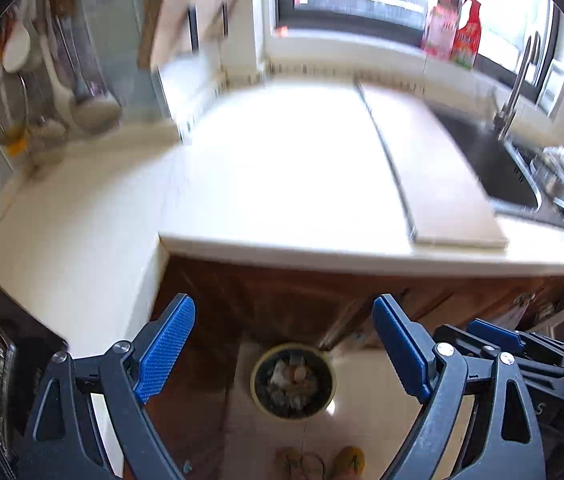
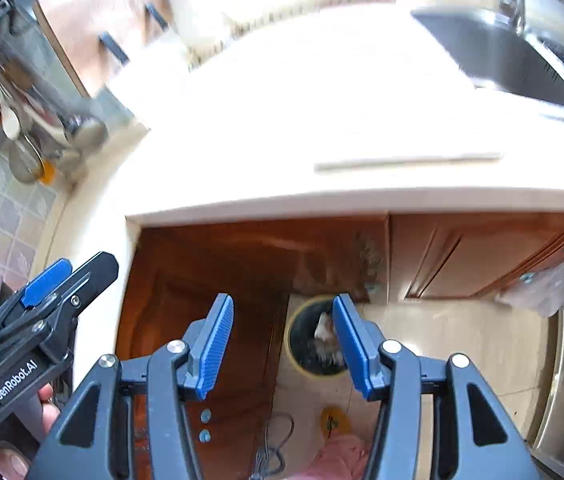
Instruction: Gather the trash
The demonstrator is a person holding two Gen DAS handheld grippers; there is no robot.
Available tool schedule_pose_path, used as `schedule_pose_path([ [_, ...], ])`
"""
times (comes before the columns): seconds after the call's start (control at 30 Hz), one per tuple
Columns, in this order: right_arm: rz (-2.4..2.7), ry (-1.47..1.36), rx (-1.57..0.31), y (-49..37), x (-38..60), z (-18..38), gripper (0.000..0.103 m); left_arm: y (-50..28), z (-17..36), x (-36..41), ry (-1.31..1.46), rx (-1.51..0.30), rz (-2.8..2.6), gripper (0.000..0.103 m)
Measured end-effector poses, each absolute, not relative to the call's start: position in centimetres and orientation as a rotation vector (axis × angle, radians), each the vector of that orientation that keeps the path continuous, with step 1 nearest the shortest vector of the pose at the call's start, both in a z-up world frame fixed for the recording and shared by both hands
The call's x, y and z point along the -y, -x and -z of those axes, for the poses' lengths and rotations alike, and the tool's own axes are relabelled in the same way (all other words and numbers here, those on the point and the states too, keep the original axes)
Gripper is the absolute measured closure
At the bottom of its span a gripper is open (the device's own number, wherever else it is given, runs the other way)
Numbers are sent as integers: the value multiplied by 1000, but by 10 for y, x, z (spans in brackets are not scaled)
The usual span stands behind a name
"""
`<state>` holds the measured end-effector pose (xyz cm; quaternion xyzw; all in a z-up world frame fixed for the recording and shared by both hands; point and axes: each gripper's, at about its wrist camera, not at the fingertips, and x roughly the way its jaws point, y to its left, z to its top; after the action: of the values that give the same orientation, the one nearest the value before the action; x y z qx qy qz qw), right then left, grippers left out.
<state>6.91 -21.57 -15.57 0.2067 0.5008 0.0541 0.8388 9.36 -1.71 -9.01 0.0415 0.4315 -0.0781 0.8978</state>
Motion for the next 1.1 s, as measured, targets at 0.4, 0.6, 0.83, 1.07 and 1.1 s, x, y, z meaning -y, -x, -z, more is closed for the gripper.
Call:
schedule_pose_path([
  [0.4,-52,-404,-894,-62,226,65,50,-87,-11,1,-48,-720,165,10],
  [0.6,-14,-400,-818,-56,222,17,50,-83,-55,-9,-31,-670,176,2],
  [0.83,-24,-395,-733,-46,214,-31,47,-77,-82,-11,-2,-660,232,1],
  [1.07,-35,-353,-753,-45,204,-33,47,-74,-77,-11,-12,-693,204,1],
  [1.1,-38,-343,-748,-45,202,-34,47,-75,-76,-11,-13,-696,194,1],
])
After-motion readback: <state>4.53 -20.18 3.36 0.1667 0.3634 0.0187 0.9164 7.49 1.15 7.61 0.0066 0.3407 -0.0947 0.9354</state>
